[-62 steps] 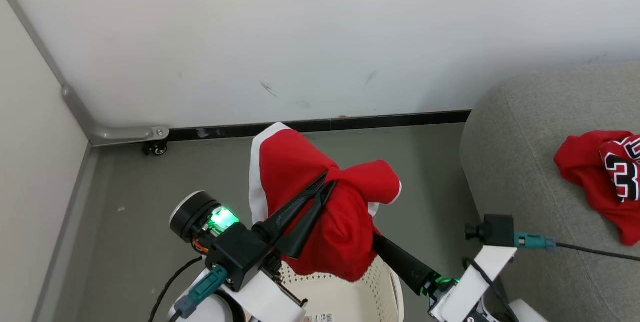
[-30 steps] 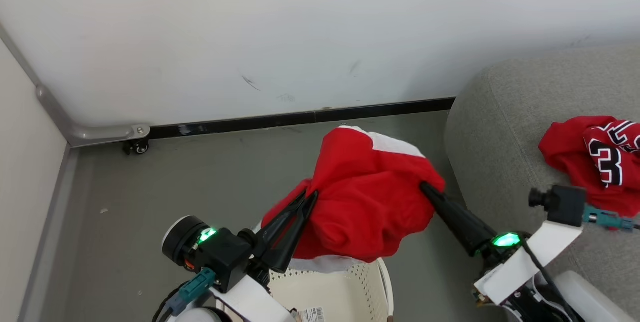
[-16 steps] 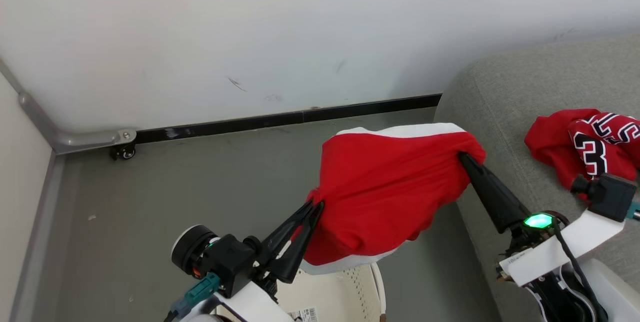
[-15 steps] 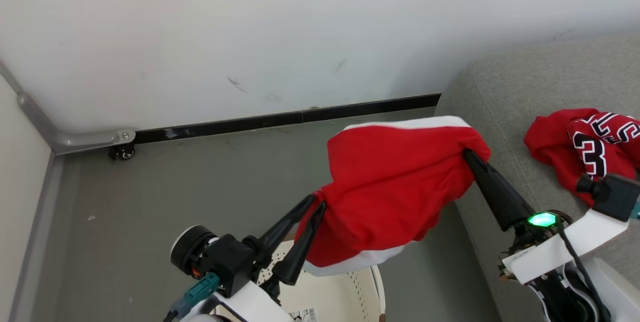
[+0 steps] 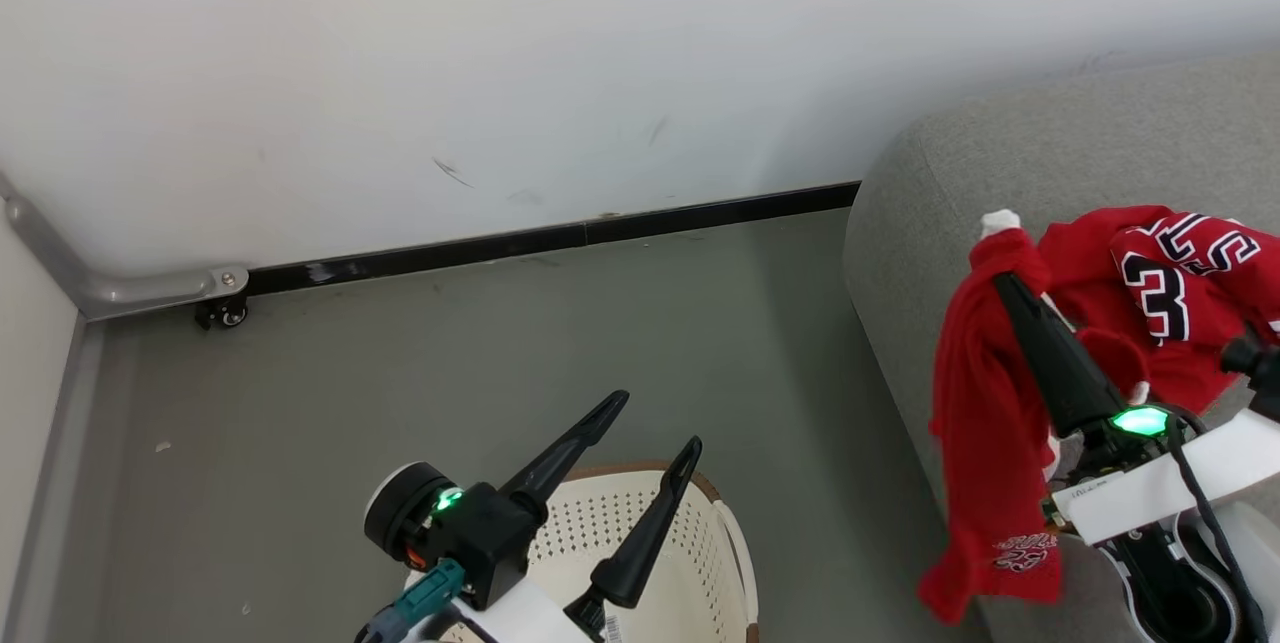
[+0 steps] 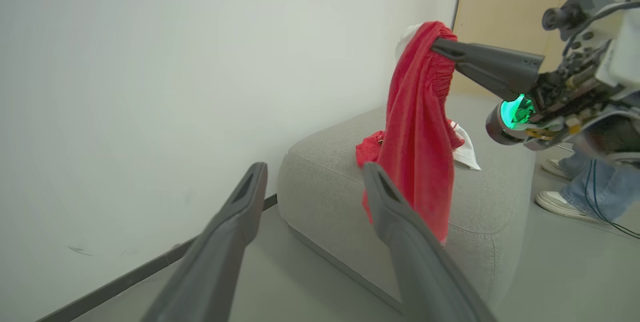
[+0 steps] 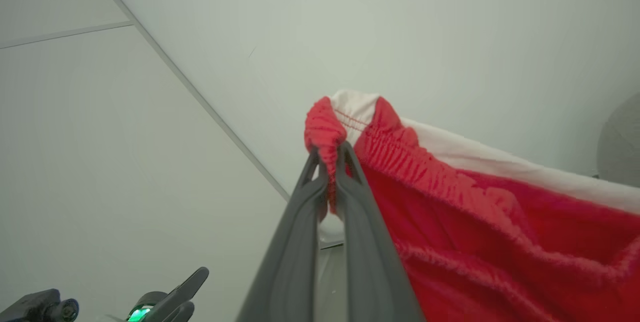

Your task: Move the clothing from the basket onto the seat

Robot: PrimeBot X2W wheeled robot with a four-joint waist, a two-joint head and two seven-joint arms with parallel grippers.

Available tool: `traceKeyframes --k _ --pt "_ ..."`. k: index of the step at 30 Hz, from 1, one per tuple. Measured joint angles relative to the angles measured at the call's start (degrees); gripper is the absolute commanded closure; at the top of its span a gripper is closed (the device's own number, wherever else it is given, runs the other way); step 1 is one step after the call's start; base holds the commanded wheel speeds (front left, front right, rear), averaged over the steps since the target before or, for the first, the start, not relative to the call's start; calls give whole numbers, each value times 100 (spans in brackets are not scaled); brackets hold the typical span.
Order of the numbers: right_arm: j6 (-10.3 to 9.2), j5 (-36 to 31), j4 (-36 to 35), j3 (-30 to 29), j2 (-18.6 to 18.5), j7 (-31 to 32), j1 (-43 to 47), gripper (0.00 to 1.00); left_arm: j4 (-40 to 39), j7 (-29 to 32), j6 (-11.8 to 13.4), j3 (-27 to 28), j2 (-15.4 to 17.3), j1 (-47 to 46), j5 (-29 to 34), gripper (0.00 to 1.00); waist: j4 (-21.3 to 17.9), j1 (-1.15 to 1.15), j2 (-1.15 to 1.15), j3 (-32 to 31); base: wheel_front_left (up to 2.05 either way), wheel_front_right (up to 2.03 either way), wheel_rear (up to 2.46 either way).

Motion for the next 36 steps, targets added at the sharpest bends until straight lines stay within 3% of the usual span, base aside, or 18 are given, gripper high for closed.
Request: traceKeyframes --k 36 --pt "0 0 -67 -490 -516 -193 378 100 233 -125 -57 -753 -207 6 -300 0 -757 0 0 -190 0 0 0"
